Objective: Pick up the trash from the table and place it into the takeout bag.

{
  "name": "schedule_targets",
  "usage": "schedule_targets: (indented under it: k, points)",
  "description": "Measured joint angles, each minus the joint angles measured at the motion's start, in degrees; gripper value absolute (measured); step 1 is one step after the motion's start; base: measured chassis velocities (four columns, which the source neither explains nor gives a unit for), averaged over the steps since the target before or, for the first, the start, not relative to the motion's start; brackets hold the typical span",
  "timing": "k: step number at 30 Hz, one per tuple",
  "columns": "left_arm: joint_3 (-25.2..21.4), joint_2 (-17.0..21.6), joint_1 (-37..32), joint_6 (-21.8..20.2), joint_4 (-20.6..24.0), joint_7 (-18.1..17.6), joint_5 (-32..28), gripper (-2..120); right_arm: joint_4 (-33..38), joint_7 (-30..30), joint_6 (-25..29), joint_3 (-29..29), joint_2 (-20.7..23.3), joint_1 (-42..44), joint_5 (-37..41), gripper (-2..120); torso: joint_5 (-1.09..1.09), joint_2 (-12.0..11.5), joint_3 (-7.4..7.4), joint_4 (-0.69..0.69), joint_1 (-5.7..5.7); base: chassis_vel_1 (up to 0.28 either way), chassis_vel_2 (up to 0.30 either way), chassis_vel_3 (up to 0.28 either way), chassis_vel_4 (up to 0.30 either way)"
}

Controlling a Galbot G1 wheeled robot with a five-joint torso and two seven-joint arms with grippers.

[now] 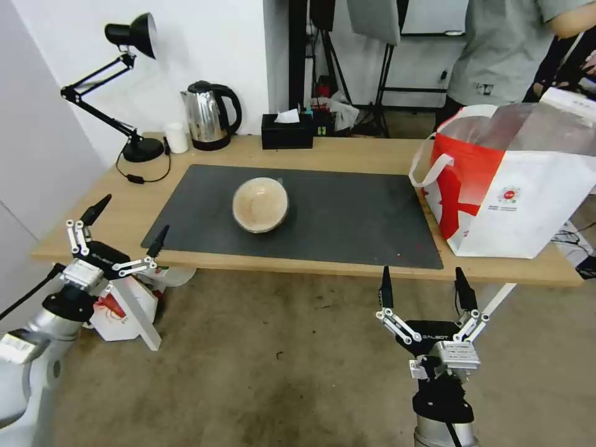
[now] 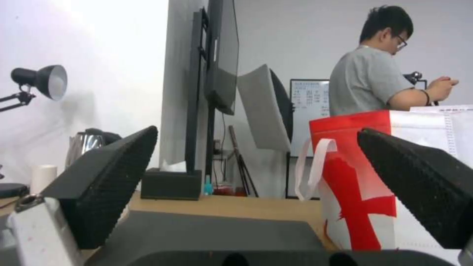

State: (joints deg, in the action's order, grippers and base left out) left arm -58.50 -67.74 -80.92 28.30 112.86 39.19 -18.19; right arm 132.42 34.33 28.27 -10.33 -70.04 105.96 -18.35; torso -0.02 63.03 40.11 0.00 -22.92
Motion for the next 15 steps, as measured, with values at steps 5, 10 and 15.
schedule_targets:
  k: [5,10,15]
  points:
    - [2.03,7.18,1.02,-0.66,-1.66,-1.06,-0.62,100,0.0,0.0,0.0,0.0,0.0,0.0,0.0,100,0.01,0.0,0.0,0.0,0.0,0.0,0.0,0.0,0.0]
    - [4.16,11.09,2.44,-0.93,-3.4,-1.32,-0.97,100,0.0,0.0,0.0,0.01,0.0,0.0,0.0,100,0.0,0.0,0.0,0.0,0.0,0.0,0.0,0.0,0.0]
    - [9.04,16.02,5.86,-1.15,-6.66,-1.43,-1.33,100,0.0,0.0,0.01,0.0,0.0,0.0,0.0,100,0.0,0.0,0.0,-0.01,0.0,0.0,0.0,0.0,0.0]
